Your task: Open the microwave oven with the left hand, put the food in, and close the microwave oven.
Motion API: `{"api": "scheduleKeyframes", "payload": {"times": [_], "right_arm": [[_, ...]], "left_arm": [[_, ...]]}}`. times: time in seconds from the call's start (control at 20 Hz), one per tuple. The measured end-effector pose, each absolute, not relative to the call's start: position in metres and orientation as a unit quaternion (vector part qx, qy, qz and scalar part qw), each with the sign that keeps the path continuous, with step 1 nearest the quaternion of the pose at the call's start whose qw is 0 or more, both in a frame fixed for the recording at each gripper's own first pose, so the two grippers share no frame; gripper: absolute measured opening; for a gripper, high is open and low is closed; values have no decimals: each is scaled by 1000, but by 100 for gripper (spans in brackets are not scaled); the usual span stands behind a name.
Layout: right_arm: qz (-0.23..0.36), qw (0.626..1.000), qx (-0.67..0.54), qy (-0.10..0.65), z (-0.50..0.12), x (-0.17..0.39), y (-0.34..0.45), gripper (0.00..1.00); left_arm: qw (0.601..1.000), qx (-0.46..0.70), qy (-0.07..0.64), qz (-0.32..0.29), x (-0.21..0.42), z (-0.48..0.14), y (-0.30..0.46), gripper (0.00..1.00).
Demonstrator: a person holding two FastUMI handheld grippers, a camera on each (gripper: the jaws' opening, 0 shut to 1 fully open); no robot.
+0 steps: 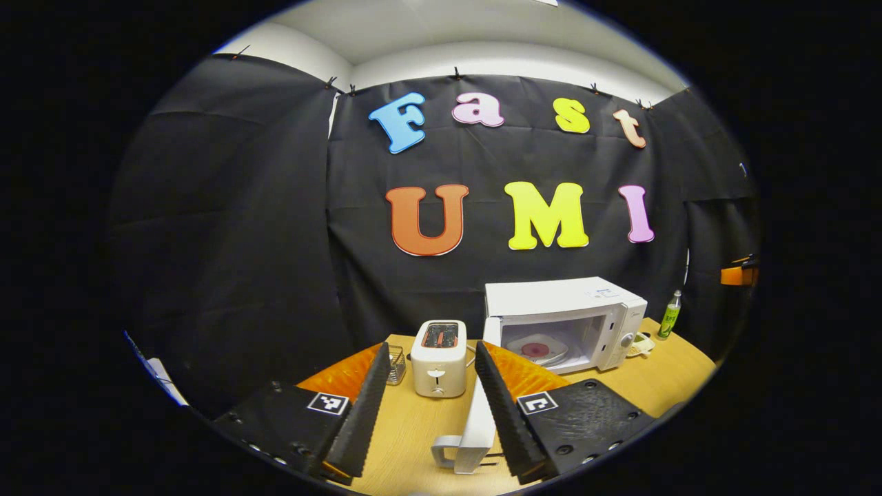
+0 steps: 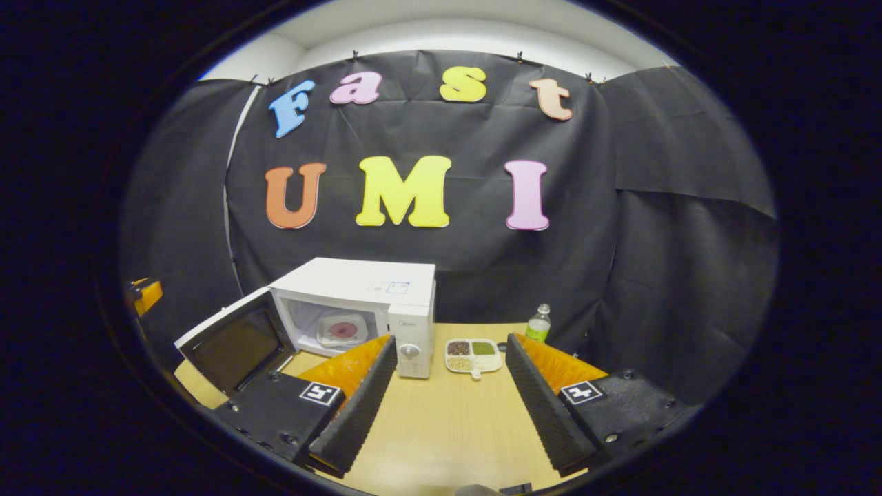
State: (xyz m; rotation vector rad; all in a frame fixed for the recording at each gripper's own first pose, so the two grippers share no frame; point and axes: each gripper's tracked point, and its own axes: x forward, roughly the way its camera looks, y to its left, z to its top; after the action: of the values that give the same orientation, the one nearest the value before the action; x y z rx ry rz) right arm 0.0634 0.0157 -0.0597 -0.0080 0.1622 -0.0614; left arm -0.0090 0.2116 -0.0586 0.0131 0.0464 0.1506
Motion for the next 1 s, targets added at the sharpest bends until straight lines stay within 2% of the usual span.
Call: {"api": "scheduleKeyframes", "payload": {"times": [0.05, 0.2, 0.35, 0.65, 0.7, 0.8, 0.85, 0.9, 1.0], "right_arm": [[-35, 996, 1, 79, -58, 60, 13, 92], [-37, 996, 14, 80, -56, 51, 15, 92], [-39, 995, 19, 87, -59, 43, 14, 92], [-50, 994, 29, 98, -61, 24, 10, 92], [-52, 993, 32, 99, -61, 20, 9, 100], [-55, 993, 32, 102, -63, 18, 7, 100], [-56, 992, 31, 106, -64, 17, 5, 92], [-56, 992, 32, 109, -64, 15, 3, 100], [-54, 992, 32, 109, -61, 13, 2, 100]], "left_arm": [[997, 9, 26, 74, -8, -62, 212, 70], [993, 22, 20, 118, -13, -64, 237, 7], [995, 20, 35, 94, -3, -87, 231, 0], [993, 18, 69, 89, -2, -142, 248, 0], [994, 12, 68, 86, -2, -150, 250, 0], [993, 17, 77, 86, 0, -169, 255, 0], [992, 19, 84, 88, -1, -179, 258, 0], [992, 18, 91, 87, 0, -186, 259, 0], [991, 16, 101, 87, 1, -198, 257, 0]]}}
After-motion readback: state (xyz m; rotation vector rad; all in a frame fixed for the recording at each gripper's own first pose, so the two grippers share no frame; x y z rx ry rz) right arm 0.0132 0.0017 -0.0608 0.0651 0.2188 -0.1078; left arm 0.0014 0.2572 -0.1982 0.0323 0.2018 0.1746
